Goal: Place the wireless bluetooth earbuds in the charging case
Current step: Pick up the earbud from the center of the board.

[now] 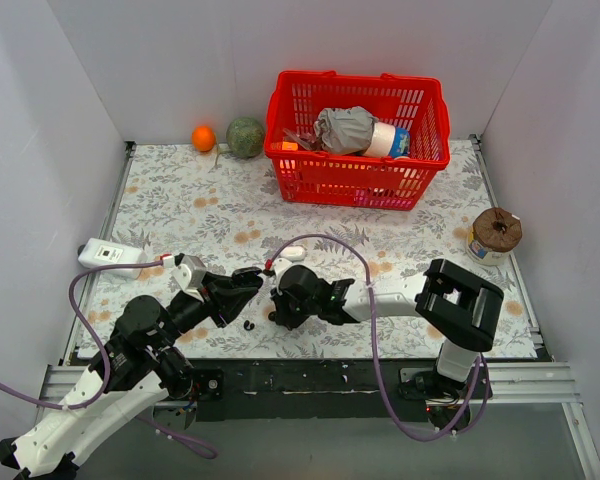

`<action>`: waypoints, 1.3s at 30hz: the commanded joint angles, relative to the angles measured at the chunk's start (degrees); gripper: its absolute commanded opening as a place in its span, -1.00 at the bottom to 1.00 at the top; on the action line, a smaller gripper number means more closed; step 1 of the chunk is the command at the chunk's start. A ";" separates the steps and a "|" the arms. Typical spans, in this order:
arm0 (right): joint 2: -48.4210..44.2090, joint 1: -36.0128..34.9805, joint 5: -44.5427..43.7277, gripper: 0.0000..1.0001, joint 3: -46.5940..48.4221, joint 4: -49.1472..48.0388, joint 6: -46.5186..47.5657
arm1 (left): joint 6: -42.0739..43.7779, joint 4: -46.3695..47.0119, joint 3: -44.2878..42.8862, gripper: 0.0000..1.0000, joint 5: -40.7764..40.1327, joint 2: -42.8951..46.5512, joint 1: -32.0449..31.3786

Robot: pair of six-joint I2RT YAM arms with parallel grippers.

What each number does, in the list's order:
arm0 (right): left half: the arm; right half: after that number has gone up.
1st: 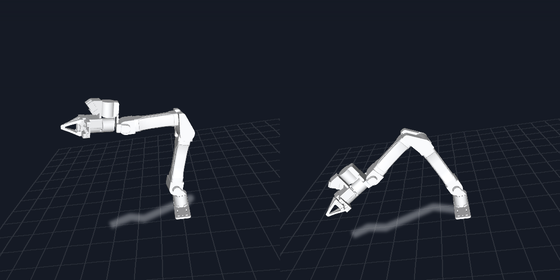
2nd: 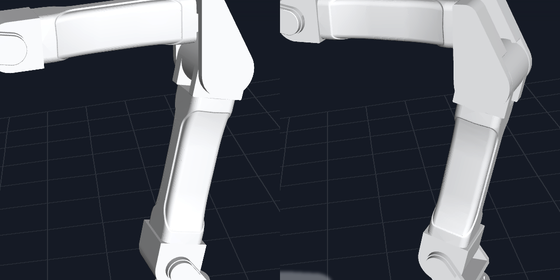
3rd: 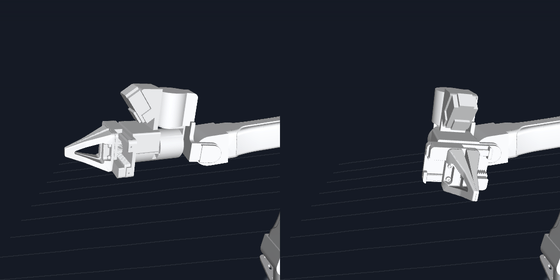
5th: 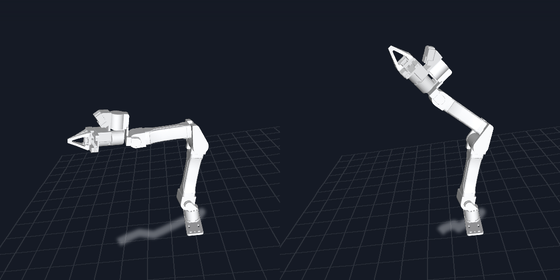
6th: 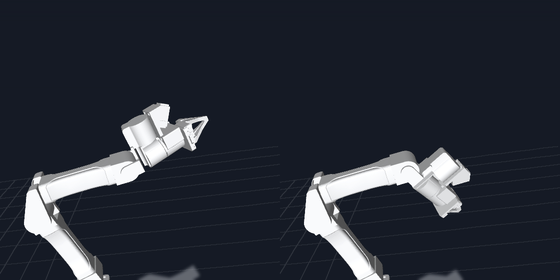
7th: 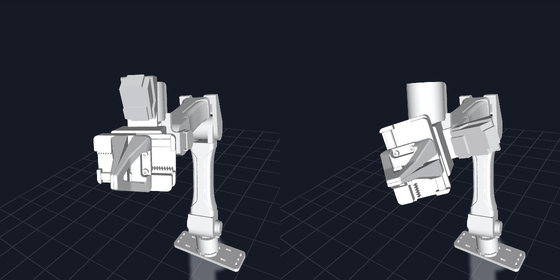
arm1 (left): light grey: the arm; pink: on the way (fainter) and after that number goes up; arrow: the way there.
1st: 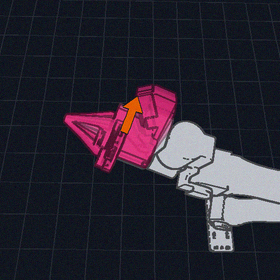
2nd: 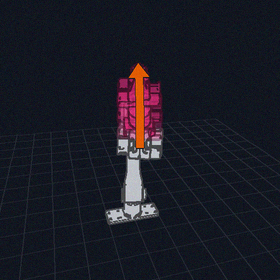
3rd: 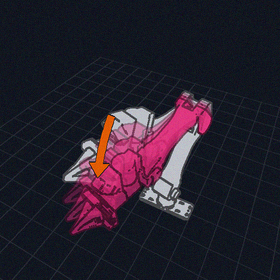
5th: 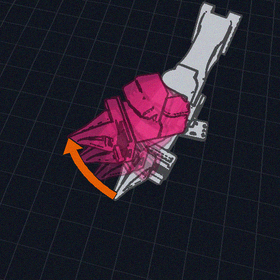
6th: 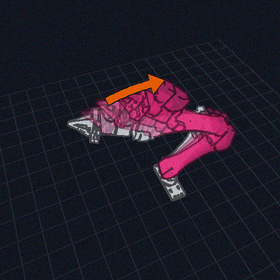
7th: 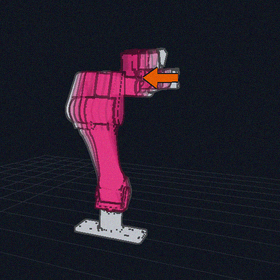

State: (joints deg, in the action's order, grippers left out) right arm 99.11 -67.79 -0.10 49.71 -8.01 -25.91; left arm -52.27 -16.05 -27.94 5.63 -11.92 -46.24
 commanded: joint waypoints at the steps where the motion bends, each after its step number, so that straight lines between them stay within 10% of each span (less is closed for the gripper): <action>1: 0.56 1.25 -2.01 -0.97 -1.46 -1.22 -0.45 | 0.59 0.32 -1.15 -1.00 0.87 -0.73 0.01; 20: -5.32 5.48 -3.94 -0.97 -3.83 0.01 0.60 | 0.59 0.32 -1.06 -1.00 0.70 -1.09 0.09; 28: -7.44 0.21 -4.56 -0.17 1.25 1.86 3.32 | 0.68 0.41 -1.15 -1.00 0.35 -0.21 0.10; 39: -0.33 -0.41 -0.34 -0.12 6.01 1.07 1.92 | 0.50 0.41 -0.97 -1.00 0.61 0.41 0.09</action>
State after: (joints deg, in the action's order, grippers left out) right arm 96.64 -68.31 -1.32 53.28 -6.28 -23.81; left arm -52.29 -16.08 -27.94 6.00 -11.70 -46.24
